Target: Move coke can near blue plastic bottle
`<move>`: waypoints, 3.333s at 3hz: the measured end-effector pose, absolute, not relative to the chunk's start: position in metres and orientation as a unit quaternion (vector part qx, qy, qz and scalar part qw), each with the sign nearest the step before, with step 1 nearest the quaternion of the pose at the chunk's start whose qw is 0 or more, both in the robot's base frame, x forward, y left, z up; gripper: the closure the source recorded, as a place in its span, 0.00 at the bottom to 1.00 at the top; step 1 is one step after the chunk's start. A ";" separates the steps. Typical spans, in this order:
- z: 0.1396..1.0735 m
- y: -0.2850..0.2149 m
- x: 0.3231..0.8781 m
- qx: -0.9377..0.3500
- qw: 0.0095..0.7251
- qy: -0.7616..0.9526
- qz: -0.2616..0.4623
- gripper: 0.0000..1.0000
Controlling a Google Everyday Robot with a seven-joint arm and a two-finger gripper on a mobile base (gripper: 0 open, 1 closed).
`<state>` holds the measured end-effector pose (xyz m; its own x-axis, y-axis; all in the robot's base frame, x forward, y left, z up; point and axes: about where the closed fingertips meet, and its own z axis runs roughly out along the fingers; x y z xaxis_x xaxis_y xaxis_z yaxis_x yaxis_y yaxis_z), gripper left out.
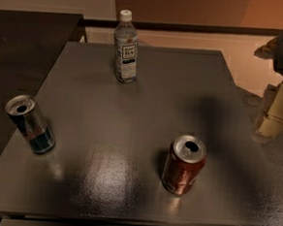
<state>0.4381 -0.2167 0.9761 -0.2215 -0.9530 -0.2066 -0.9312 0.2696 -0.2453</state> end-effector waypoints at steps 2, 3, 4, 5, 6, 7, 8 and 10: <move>0.972 -0.213 0.434 -0.610 0.165 0.775 -0.016 0.00; 0.963 -0.199 0.421 -0.631 0.178 0.755 0.021 0.00; 0.948 -0.175 0.400 -0.660 0.193 0.721 0.079 0.00; 0.934 -0.145 0.378 -0.686 0.209 0.684 0.136 0.00; 0.923 -0.116 0.362 -0.704 0.224 0.650 0.178 0.00; 0.916 -0.097 0.351 -0.715 0.230 0.628 0.204 0.00; 0.911 -0.087 0.344 -0.722 0.231 0.615 0.218 0.00; 0.908 -0.085 0.340 -0.727 0.229 0.609 0.221 0.41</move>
Offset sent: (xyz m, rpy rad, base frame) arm -0.0109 0.0059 -0.0155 0.0820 0.0513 0.0586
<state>0.3401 -0.0853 0.9076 0.1613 -0.7828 -0.6010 -0.9860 -0.1542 -0.0637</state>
